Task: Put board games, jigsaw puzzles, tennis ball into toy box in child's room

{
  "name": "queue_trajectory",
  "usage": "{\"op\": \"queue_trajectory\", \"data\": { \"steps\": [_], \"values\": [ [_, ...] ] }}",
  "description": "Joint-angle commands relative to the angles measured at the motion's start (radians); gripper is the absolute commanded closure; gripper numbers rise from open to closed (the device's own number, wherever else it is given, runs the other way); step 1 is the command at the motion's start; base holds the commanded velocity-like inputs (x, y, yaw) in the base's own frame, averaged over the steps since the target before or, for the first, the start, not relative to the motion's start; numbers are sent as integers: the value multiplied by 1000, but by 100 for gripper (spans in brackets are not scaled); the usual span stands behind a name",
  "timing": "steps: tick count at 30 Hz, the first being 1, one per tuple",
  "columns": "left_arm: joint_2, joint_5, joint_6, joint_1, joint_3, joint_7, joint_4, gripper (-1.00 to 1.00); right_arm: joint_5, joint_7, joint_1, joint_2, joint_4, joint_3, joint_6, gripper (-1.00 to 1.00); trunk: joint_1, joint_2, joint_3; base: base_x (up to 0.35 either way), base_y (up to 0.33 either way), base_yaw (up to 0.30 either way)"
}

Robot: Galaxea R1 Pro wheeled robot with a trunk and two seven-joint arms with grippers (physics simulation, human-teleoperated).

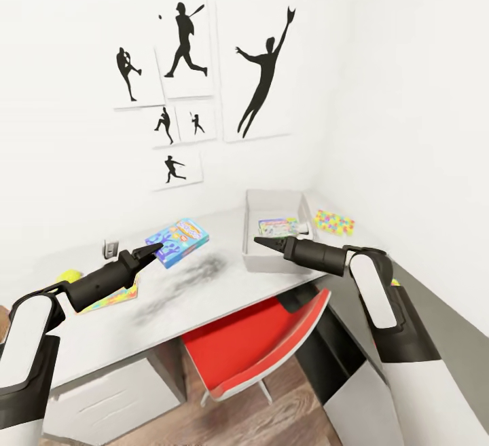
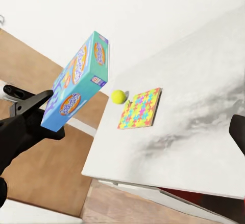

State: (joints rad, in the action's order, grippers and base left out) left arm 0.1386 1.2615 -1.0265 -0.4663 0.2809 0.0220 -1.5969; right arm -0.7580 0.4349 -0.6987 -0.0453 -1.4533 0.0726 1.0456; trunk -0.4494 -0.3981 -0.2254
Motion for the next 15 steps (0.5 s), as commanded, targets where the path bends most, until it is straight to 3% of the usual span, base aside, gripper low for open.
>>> {"op": "queue_trajectory", "data": {
  "steps": [1,7,15],
  "values": [
    [0,6,-5,-1,2,2,0,100,9,9,-1,-1,-1,0,2,-100,-1,-2,-2,12,-21,289],
    [0,9,-5,-1,4,1,0,100,9,9,-1,-1,-1,1,2,-100,-1,-2,-2,6,-11,258],
    [-1,9,-5,-2,4,1,0,100,9,10,-1,-1,-1,1,2,-100,-1,-2,-2,49,-35,93]
  ]
}}
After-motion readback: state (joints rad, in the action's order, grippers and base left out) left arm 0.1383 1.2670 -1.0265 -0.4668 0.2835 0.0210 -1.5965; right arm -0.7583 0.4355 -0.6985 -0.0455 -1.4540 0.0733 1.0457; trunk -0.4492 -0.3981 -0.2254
